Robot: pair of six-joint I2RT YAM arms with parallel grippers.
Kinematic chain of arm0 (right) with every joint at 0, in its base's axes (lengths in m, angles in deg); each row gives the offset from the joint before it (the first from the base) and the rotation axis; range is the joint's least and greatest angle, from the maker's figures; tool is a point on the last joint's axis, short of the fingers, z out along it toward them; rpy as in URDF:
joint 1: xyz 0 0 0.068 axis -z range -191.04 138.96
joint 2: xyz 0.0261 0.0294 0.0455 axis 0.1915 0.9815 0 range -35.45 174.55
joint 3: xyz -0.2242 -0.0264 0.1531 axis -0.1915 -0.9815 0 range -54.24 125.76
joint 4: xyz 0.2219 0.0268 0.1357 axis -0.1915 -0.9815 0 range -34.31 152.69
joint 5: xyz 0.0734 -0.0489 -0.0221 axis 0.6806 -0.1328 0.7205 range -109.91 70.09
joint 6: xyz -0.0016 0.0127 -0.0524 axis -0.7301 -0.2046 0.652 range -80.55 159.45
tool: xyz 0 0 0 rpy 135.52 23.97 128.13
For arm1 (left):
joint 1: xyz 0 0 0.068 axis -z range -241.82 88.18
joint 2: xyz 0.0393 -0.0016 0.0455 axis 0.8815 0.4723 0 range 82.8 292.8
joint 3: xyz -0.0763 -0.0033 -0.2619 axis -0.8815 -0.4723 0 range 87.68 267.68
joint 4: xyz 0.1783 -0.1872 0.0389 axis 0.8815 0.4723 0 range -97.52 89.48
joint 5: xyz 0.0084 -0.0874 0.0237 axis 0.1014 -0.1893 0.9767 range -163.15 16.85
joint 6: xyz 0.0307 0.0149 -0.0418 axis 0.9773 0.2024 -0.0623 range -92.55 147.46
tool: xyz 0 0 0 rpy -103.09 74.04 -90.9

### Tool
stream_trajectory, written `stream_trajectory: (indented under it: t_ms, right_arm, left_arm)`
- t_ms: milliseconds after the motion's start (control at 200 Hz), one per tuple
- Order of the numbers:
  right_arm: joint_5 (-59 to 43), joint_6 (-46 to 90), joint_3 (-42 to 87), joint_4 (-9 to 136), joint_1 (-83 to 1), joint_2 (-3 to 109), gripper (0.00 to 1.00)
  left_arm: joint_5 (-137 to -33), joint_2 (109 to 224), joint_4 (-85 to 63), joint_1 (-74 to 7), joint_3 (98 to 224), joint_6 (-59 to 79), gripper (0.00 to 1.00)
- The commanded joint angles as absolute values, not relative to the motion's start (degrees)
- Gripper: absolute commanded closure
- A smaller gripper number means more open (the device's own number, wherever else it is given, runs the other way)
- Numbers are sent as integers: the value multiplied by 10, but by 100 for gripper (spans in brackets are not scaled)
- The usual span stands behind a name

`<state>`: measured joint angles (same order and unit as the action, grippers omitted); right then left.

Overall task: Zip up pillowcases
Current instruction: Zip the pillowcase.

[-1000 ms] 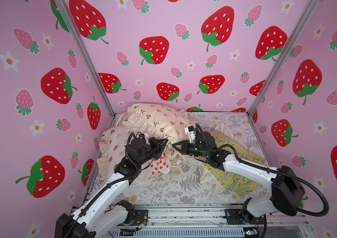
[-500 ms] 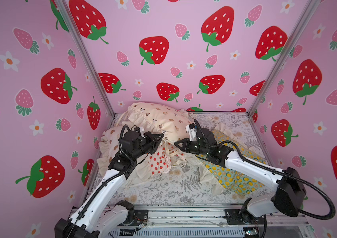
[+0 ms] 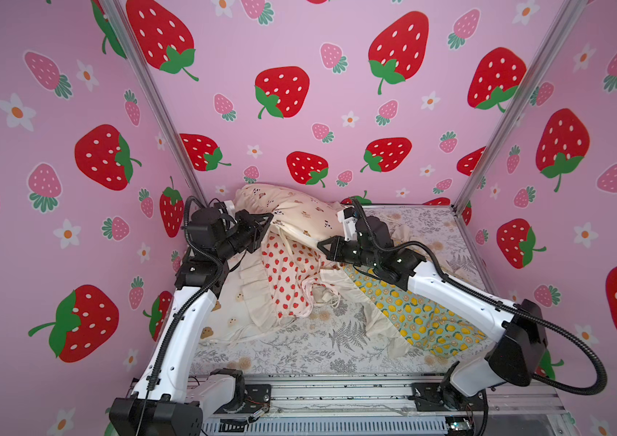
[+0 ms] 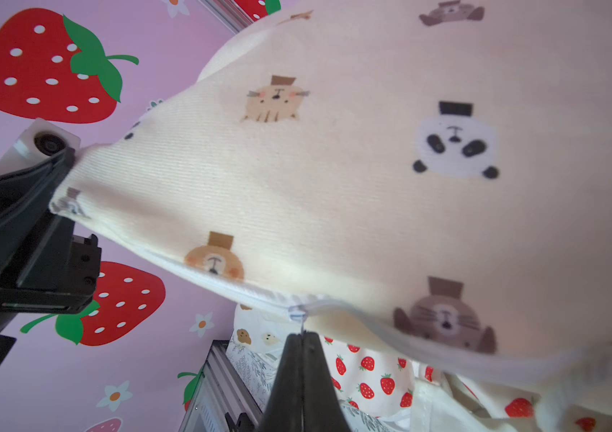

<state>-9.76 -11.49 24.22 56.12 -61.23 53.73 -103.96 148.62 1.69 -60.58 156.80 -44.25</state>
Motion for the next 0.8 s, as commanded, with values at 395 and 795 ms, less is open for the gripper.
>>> stream_trajectory:
  t_ms: [395,795]
  right_arm:
    - [-170,-42,217,398,-531,497,100]
    - [-205,-5,208,330,-493,473,100]
  left_arm:
    - [-1087,1451,25,-734,1615,-415,100]
    - [-1104,1440,21,-754,1598,-421,100]
